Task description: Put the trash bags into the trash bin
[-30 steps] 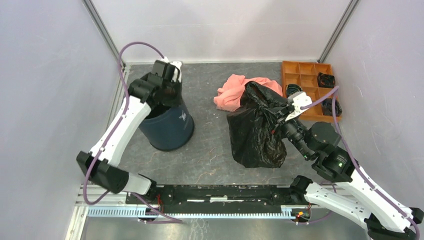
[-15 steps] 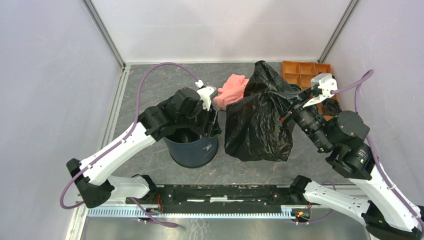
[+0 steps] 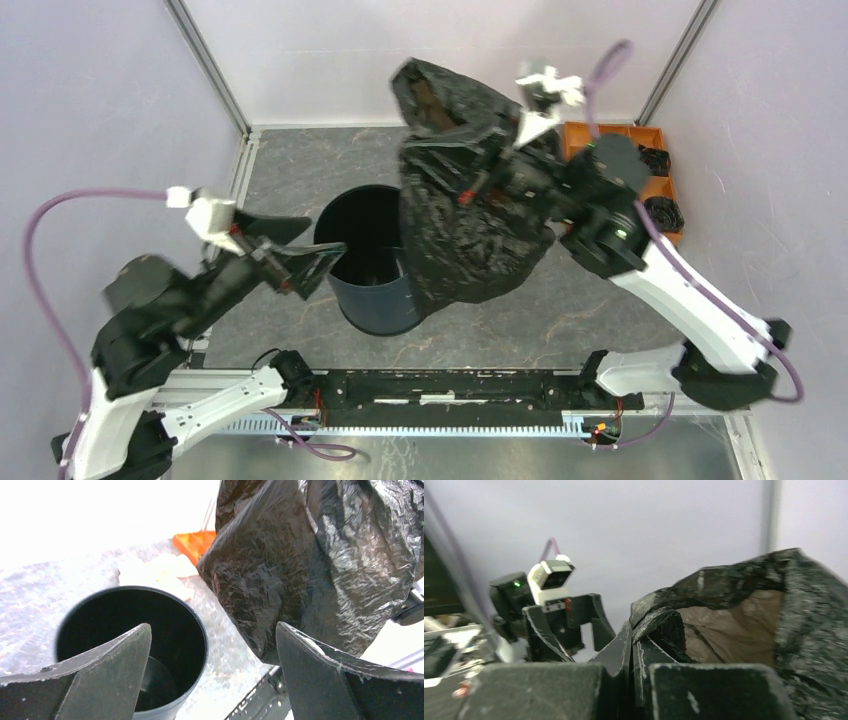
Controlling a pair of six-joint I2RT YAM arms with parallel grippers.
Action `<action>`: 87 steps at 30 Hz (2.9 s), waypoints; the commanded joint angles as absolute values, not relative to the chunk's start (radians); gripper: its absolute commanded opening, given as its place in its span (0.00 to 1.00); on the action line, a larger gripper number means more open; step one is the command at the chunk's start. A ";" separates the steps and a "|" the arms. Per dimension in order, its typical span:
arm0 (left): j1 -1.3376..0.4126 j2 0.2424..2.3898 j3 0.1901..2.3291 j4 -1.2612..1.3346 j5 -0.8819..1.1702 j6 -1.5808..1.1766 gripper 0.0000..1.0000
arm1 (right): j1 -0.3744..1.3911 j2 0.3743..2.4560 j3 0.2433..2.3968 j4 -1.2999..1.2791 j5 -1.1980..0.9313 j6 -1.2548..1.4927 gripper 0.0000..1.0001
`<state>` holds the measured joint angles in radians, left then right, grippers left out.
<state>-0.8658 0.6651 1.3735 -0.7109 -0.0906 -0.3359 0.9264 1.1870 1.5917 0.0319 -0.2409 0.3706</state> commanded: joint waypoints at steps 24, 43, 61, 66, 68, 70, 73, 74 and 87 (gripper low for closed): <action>-0.868 0.516 1.262 -0.619 -0.382 -0.314 1.00 | 0.657 1.404 1.479 0.243 -0.571 0.884 0.01; -0.868 0.461 1.365 -0.661 -0.296 -0.301 1.00 | 1.109 1.457 1.792 0.276 -0.418 0.880 0.01; -0.868 0.421 1.302 -0.687 -0.350 -0.320 1.00 | 0.778 1.535 1.659 0.392 -0.423 1.007 0.01; -0.868 0.495 1.290 -0.701 -0.336 -0.344 1.00 | 0.680 1.655 1.745 0.387 -0.480 0.991 0.01; -0.868 0.513 1.305 -0.703 -0.342 -0.344 1.00 | 0.652 1.687 1.785 0.379 -0.484 0.981 0.01; -0.868 0.522 1.323 -0.703 -0.346 -0.341 1.00 | 0.634 1.706 1.814 0.347 -0.482 0.965 0.01; -0.868 0.534 1.334 -0.697 -0.349 -0.346 1.00 | 0.640 1.702 1.762 0.354 -0.524 0.954 0.01; -0.867 0.541 1.328 -0.693 -0.366 -0.358 1.00 | 0.647 1.682 1.724 0.364 -0.539 0.941 0.01; -0.867 0.960 1.153 -0.697 -0.354 -0.569 0.92 | 0.747 1.599 1.683 0.204 -0.499 0.662 0.01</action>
